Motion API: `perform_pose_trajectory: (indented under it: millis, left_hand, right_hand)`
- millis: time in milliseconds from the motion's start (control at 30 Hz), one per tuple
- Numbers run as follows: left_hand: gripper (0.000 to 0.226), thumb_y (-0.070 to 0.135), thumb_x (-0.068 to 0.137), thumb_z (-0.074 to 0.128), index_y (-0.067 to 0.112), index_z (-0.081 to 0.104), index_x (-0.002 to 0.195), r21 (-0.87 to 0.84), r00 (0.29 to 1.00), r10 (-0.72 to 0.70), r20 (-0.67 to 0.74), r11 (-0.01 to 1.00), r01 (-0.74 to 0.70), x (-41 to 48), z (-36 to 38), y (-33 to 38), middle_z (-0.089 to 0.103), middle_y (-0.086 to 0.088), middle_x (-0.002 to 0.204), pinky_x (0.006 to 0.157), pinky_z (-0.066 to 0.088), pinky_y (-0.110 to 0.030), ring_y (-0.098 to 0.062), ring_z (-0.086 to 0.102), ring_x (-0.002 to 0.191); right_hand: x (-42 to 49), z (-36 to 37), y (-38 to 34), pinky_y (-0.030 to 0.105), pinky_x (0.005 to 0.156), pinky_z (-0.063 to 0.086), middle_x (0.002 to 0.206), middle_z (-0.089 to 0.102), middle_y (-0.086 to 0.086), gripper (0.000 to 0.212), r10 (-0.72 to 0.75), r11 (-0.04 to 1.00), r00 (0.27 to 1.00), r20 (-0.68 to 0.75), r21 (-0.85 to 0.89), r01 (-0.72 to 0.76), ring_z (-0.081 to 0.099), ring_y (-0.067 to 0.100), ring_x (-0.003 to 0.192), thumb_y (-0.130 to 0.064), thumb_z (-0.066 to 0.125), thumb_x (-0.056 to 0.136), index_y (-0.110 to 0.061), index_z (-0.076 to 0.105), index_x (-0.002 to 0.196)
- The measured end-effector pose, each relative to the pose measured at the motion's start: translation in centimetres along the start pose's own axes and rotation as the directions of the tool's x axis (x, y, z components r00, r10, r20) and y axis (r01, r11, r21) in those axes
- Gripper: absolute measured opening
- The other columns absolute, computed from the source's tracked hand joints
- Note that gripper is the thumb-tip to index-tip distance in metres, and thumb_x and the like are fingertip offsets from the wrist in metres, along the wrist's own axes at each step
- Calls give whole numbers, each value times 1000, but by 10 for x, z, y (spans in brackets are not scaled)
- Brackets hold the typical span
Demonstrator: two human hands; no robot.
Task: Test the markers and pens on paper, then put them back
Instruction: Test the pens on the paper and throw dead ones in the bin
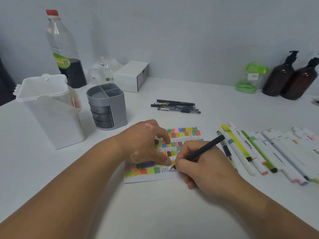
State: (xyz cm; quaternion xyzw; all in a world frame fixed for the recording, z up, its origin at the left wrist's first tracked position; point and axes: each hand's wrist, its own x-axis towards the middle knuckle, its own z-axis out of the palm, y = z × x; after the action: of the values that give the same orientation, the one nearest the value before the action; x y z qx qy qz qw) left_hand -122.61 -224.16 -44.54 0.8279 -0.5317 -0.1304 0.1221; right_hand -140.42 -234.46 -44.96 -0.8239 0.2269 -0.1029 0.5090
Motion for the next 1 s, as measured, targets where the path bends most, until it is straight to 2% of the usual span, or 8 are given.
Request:
perform_pose_trajectory:
  millis: [600, 667, 767, 800, 867, 933, 1000]
  left_hand:
    - [61, 68, 68, 77, 43, 64, 122, -18, 1000, -5, 6, 1000, 5, 0, -1, 1, 50, 14, 118, 84, 49, -27, -2, 53, 94]
    - [63, 69, 68, 77, 43, 63, 124, -28, 1000, -5, -1, 1000, 5, -1, 0, -1, 51, 15, 118, 84, 50, -26, -2, 53, 96]
    - [59, 69, 76, 71, 47, 54, 127, -105, 996, -23, -90, 994, 14, -1, -1, -1, 55, 21, 112, 75, 47, -18, -1, 57, 92]
    - [49, 63, 83, 67, 48, 51, 126, -171, 990, -34, -140, 985, 10, -1, -1, -1, 57, 22, 111, 72, 46, -16, -1, 59, 88]
    - [25, 36, 98, 56, 45, 48, 121, -369, 975, -75, -208, 929, -8, 0, -4, 0, 61, 18, 109, 68, 51, -22, -7, 63, 86]
    - [34, 12, 100, 46, 43, 48, 114, -560, 966, -120, -228, 828, -29, 0, -5, 3, 64, 15, 104, 72, 56, -36, -19, 64, 88]
    - [43, 3, 101, 43, 44, 48, 113, -640, 960, -144, -242, 767, -46, -1, -6, 6, 67, 14, 101, 74, 56, -41, -27, 64, 91]
  right_hand:
    - [-1, -1, 1, 17, 43, 46, 51, 63, 5, 16, 21, 1000, 998, -57, 22, -20, 60, 14, 41, -11, 65, 81, -18, 64, 67]
    - [1, -3, 2, 18, 41, 45, 48, 60, 4, 20, -13, 999, 989, -150, 47, 20, 56, 13, 39, -8, 66, 83, -18, 63, 65]
    - [7, -18, 4, 21, 41, 46, 49, 59, 5, 23, -53, 970, 932, -359, 201, 133, 54, 14, 40, -3, 66, 87, -14, 64, 67]
    - [9, -24, 4, 23, 42, 48, 51, 60, 7, 23, -43, 948, 916, -399, 272, 163, 55, 15, 41, -1, 65, 87, -13, 66, 67]
    - [11, -34, 5, 25, 42, 49, 55, 62, 8, 27, -15, 901, 902, -432, 385, 199, 56, 16, 44, 0, 65, 88, -14, 68, 66]
    - [14, -38, 6, 24, 43, 49, 57, 63, 7, 29, -4, 878, 901, -433, 429, 210, 57, 16, 47, 0, 66, 89, -16, 69, 64]
    - [15, -40, 7, 24, 44, 48, 57, 63, 6, 30, 2, 864, 902, -431, 455, 216, 57, 16, 49, 0, 66, 89, -17, 70, 64]
